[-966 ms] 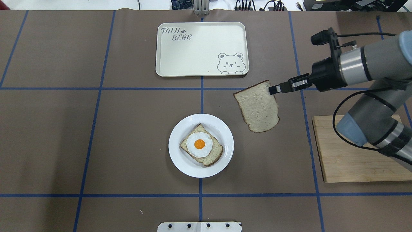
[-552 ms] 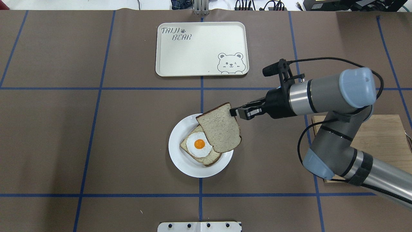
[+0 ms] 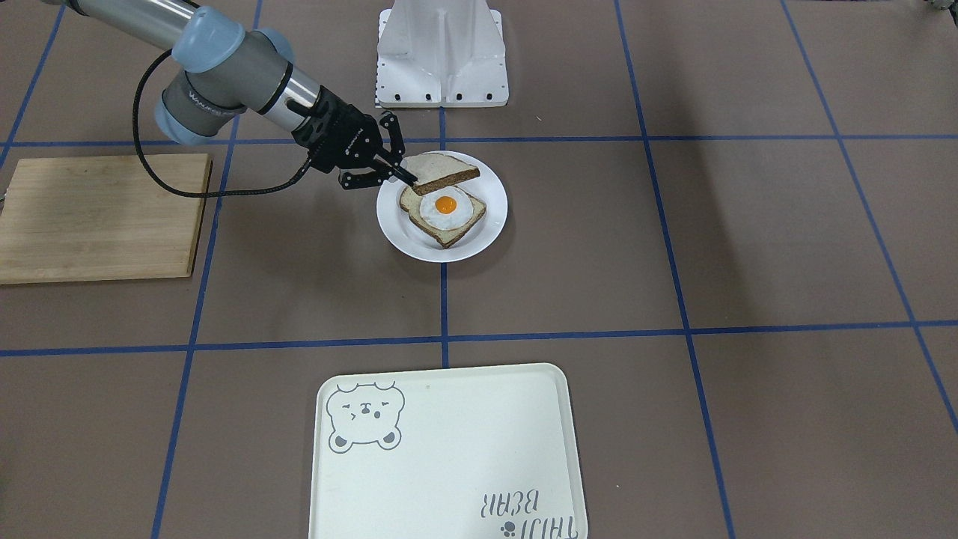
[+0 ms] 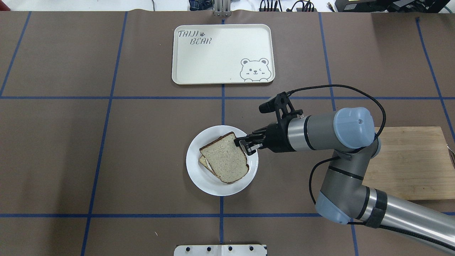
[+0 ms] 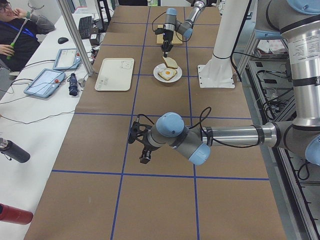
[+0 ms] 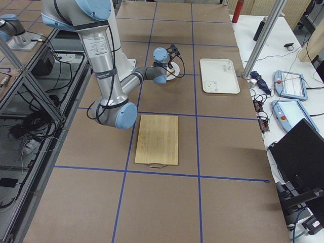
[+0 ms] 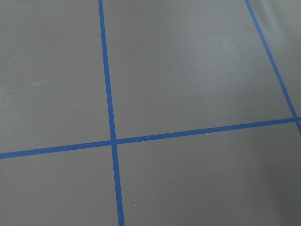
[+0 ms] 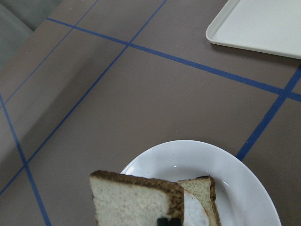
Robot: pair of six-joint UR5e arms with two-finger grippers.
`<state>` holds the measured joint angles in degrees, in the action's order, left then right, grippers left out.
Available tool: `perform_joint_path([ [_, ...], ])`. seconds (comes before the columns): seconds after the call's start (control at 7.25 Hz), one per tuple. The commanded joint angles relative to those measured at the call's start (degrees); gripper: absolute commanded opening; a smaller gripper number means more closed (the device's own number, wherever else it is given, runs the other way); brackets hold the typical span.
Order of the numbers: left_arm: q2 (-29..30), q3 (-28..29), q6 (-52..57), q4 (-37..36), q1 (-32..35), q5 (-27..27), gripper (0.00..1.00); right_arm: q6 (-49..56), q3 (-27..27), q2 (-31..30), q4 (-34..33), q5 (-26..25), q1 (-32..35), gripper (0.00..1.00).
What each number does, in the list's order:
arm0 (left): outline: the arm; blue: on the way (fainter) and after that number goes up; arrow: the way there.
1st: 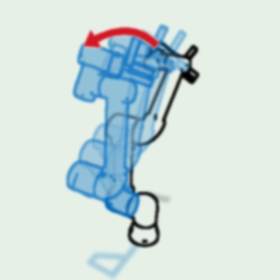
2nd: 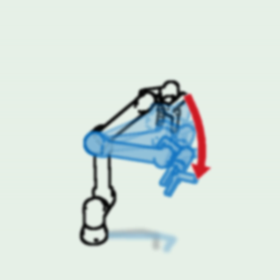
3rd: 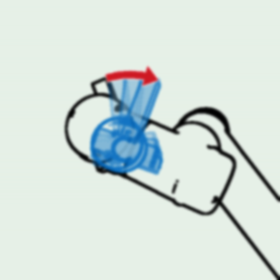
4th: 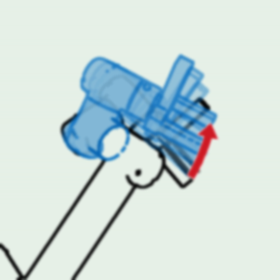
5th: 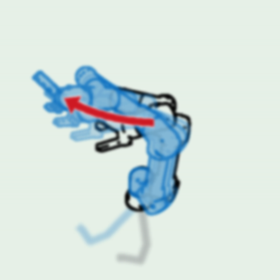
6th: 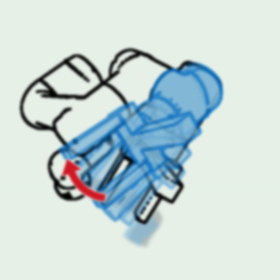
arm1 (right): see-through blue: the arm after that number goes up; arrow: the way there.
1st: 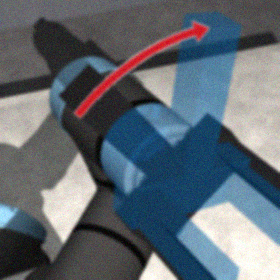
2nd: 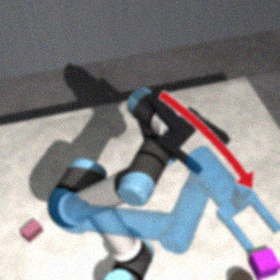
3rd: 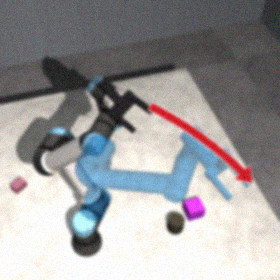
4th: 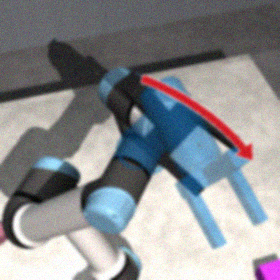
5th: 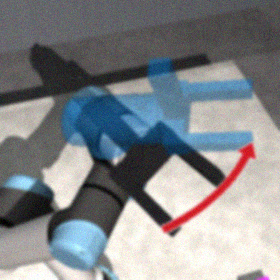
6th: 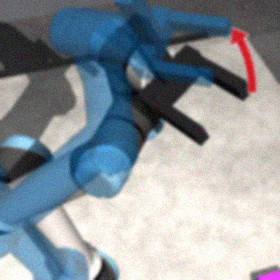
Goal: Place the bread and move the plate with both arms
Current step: 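Lower the bread onto the egg toast and open the right gripper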
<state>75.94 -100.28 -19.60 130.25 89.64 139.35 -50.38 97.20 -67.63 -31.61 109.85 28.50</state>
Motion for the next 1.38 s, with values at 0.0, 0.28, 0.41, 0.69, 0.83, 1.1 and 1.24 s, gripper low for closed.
perform_joint_path([
  [0.0, -0.7, -0.1, 0.1, 0.0, 0.0, 0.0, 0.99, 0.5, -0.8, 0.0, -0.3, -1.2, -0.7, 0.00],
  [0.28, -0.8, 0.0, 0.1, 0.0, 0.0, 0.0, 0.99, 3.2, -3.6, 0.5, 0.0, -3.0, -1.5, 0.00],
  [0.41, -0.8, 0.0, 0.1, 0.0, 0.0, 0.0, 0.99, 4.1, -4.6, 1.0, 0.0, -4.9, -2.0, 0.00],
  [0.69, -0.8, 0.0, 0.0, 0.0, 0.0, 0.0, 0.99, 4.1, -6.9, 3.3, 0.1, -6.1, -2.4, 0.00],
  [0.83, -0.8, -0.1, 0.1, 0.0, 0.0, 0.0, 1.00, 4.1, -8.4, 4.8, 0.2, -8.2, -3.0, 0.00],
  [1.1, -0.8, 0.0, 0.0, 0.0, -0.1, 0.0, 0.99, 4.0, -9.7, 5.7, 0.3, -9.5, -3.2, 0.00],
  [1.24, -0.7, 0.0, 0.0, 0.0, -0.1, 0.0, 0.99, 4.0, -10.4, 6.1, 0.3, -9.7, -3.2, 0.16],
])
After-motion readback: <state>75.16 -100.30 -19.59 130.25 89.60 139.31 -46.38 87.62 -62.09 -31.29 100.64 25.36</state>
